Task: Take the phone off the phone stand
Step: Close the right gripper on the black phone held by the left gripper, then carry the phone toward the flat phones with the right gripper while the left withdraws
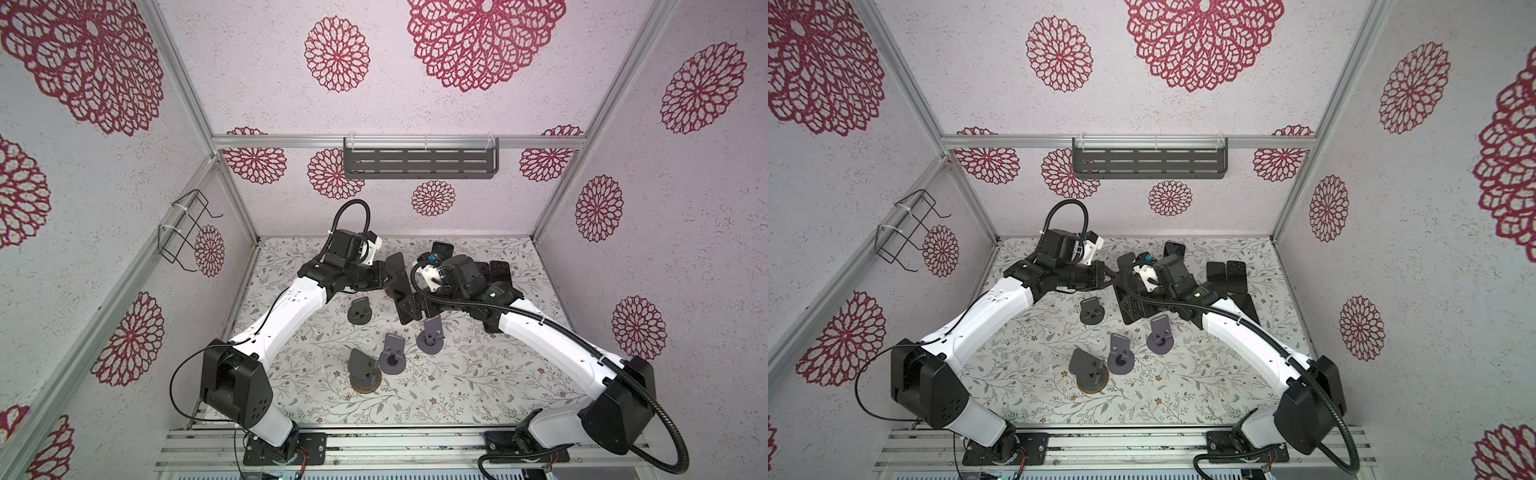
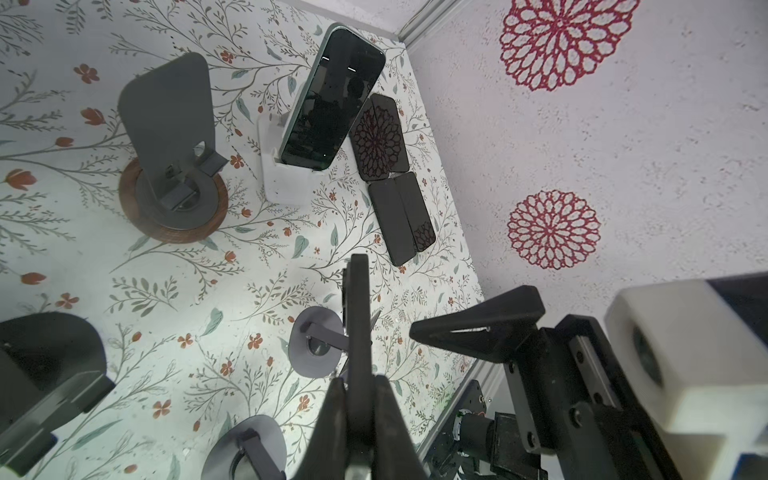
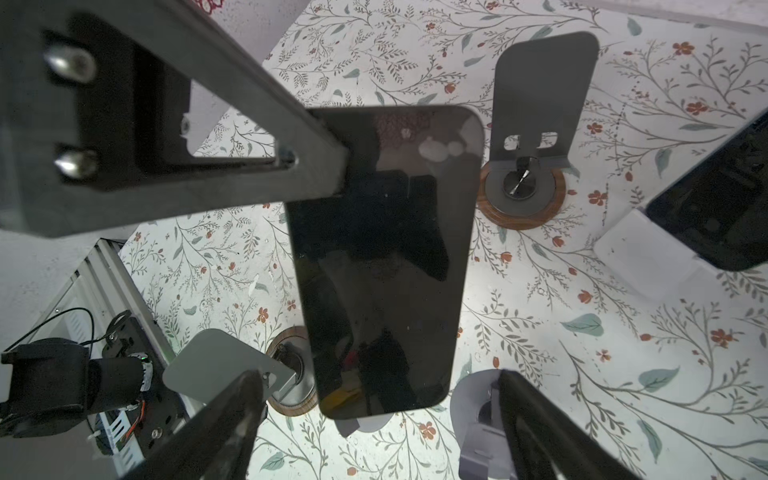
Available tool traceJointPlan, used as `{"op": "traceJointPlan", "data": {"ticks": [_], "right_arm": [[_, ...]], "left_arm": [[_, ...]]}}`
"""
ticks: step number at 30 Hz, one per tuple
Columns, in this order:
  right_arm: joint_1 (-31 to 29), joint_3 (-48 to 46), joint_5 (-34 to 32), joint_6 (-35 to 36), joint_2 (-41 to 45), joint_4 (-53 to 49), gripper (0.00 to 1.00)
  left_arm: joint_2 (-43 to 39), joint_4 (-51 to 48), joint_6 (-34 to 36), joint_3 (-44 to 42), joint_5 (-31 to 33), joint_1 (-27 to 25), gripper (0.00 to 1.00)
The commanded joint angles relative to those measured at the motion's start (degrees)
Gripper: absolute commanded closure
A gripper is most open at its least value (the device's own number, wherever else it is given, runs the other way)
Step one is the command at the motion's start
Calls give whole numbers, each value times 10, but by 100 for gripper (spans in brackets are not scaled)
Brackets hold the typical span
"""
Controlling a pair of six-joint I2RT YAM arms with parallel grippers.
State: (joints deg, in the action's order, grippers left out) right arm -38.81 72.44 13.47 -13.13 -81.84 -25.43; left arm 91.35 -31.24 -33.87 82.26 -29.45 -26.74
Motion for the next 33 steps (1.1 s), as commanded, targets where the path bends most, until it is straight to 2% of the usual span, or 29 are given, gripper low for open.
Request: {"op": "traceJointPlan", "data": {"ticks": [1,9,13,17,31,32,33], "right_arm": [[-2,20,-9,2,-6,29,9],[-7,21,-18,2,-30,41,6],[-7,17,-35,-4,-30,43,13],[-7,9,-29,-9,-30,59,13],[-7,8,-50,-12,-21,56,34],[-7,7,-52,-13,-19,55,35],[-7,8,-55,-14,-16,54,37]], "left_arm": [[2,25,-2,27,-32,1,100],[12,20,14,41,-42,2,100],[15,20,15,45,-48,3,100],[15,22,18,46,-48,2,100],[22,15,24,55,-47,4,100],[22,15,24,55,-47,4,97],[22,16,25,55,-46,4,90]]}}
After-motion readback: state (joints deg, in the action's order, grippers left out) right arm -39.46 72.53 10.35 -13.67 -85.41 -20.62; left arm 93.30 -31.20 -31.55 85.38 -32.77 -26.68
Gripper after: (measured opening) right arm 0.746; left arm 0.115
